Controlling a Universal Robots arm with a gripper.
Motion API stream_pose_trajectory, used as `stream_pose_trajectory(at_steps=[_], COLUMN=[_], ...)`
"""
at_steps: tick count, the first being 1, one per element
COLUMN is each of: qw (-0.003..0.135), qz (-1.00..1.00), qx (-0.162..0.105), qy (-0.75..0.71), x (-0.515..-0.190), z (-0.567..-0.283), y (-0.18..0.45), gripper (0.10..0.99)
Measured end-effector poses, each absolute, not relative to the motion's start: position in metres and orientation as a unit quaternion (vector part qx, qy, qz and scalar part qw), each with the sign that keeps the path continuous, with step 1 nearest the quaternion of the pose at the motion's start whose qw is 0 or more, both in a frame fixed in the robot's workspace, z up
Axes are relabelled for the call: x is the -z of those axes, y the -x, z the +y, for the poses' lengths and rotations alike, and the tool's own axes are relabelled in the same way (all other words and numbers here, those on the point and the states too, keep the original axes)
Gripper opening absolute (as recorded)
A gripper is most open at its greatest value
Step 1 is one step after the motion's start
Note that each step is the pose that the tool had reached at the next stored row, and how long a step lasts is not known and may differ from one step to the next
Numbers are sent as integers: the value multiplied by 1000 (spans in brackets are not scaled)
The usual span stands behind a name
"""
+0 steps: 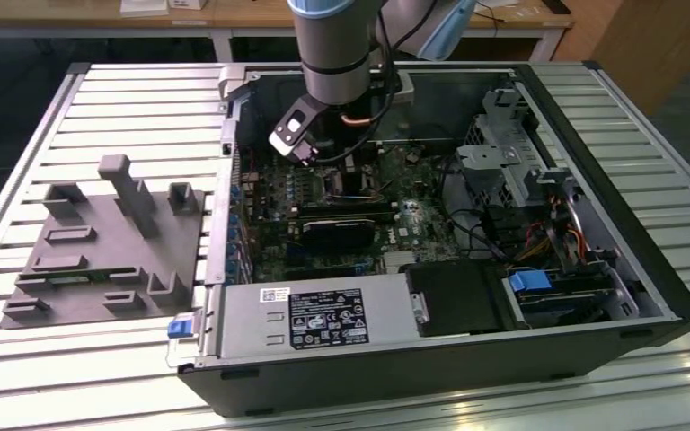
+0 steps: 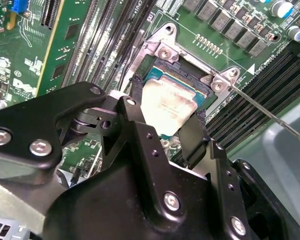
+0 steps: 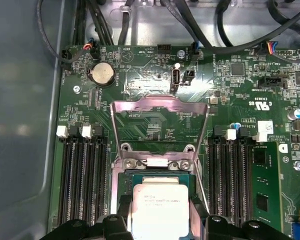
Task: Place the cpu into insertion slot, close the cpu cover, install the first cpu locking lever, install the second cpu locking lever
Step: 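Place the cpu into insertion slot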
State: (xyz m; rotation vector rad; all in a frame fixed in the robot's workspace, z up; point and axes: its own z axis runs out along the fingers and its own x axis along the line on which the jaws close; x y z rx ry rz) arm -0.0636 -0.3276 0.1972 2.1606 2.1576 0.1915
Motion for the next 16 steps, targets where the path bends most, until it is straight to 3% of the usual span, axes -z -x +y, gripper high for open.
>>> stream_pose_trajectory(at_steps=[16], qw=[41], qz=[704], qx=[-63], qy=[-706], x=[-193], z=[-327], y=[64], gripper=[537])
